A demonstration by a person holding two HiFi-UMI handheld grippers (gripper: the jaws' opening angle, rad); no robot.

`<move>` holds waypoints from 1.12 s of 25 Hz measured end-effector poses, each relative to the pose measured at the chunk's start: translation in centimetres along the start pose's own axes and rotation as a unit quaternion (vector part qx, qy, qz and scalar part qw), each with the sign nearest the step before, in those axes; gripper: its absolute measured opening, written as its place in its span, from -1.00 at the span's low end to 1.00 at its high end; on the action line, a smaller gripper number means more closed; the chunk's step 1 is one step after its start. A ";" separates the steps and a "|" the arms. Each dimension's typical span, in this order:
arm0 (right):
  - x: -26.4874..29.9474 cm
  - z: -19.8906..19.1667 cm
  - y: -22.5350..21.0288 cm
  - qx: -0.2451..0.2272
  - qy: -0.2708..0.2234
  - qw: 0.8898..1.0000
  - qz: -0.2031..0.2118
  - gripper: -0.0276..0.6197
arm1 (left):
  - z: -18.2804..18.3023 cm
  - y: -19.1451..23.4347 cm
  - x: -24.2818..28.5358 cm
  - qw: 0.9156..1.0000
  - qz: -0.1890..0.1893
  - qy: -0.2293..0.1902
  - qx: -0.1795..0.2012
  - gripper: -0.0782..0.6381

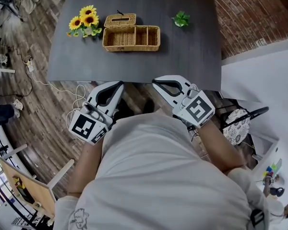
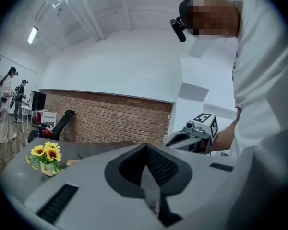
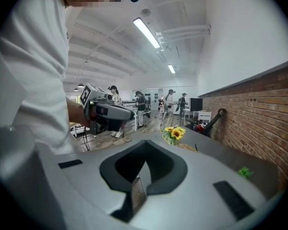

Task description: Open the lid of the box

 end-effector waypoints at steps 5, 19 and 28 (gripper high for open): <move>-0.3 0.8 2.2 0.004 -0.017 1.000 -0.023 -0.90 | 0.0 -0.6 -1.5 1.000 -0.014 -0.003 0.007 -0.75; 5.0 5.5 11.3 0.016 -0.012 0.997 -0.079 -0.90 | -0.1 2.0 -13.8 0.999 -0.039 0.003 0.013 -0.75; 8.9 8.0 16.2 0.028 -0.029 0.995 -0.095 -0.90 | -0.4 4.3 -20.2 0.999 -0.043 -0.002 0.016 -0.75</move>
Point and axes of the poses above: the fingertips, and each gripper's own axes: x forward along the fingers, y to its left, z out of its top, the point moved 9 cm from there along -x, backward along the fingers, and after that the axes turned 12 degrees about -x, right-handed, at the moved point
